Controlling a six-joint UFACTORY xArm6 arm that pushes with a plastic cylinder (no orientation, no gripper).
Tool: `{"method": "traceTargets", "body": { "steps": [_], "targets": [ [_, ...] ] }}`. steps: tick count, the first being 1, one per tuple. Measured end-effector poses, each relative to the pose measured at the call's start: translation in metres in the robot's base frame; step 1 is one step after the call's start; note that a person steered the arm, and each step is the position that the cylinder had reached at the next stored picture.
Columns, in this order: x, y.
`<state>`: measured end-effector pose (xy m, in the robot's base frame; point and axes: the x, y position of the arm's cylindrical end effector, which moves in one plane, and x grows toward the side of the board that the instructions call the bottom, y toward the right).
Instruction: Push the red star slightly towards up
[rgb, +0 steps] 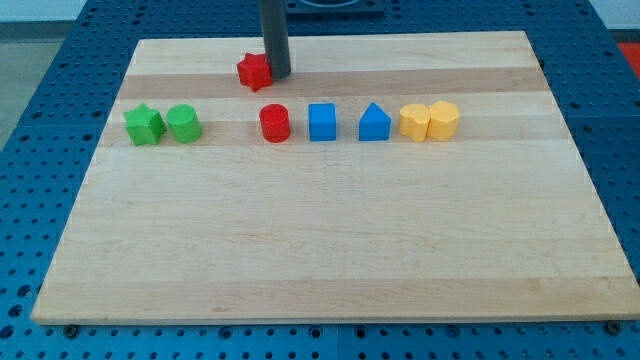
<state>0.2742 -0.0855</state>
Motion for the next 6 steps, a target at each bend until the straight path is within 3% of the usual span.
{"method": "traceTargets", "body": {
  "steps": [2, 4, 6],
  "targets": [
    [0.031, -0.018],
    [0.001, -0.043],
    [0.001, -0.084]
  ]
}}
